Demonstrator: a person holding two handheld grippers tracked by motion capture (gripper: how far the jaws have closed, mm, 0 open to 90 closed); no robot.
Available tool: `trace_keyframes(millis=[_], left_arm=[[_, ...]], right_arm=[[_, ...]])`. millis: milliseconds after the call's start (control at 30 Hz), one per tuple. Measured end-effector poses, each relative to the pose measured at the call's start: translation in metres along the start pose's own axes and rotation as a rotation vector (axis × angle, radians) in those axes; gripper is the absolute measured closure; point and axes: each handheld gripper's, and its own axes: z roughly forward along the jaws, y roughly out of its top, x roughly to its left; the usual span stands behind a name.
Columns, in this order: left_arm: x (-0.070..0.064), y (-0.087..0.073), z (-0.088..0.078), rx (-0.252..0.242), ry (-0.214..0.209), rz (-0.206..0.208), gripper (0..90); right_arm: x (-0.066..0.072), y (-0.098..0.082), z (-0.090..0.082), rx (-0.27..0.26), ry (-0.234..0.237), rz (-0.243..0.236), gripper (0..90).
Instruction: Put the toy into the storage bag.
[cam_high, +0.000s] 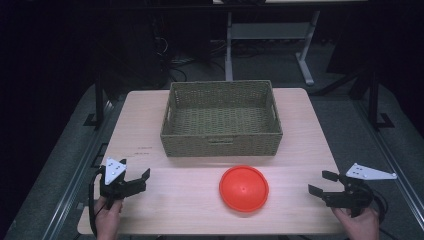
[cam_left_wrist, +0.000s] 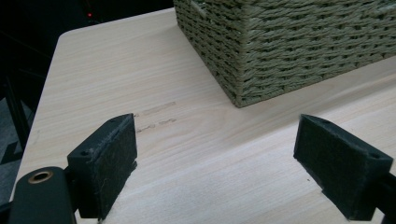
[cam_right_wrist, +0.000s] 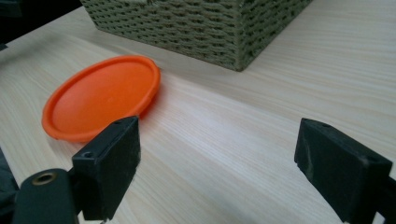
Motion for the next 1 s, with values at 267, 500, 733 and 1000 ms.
trace_keyframes(millis=[267,500,733,1000], left_arm=[[-0.002,0.000,0.003,0.001,-0.017,0.007,12.8],[-0.003,-0.001,0.004,0.000,-0.017,0.014,12.8],[-0.005,0.000,0.004,-0.001,-0.014,0.025,12.8],[-0.002,-0.001,0.002,-0.005,0.006,0.017,12.8]], right_arm=[[0.017,0.010,0.012,0.031,0.052,-0.014,14.3],[0.032,0.024,0.031,0.085,0.055,-0.044,14.7],[0.043,0.036,0.058,0.162,0.099,-0.070,19.0],[0.054,0.046,0.091,0.267,0.112,-0.070,25.2]])
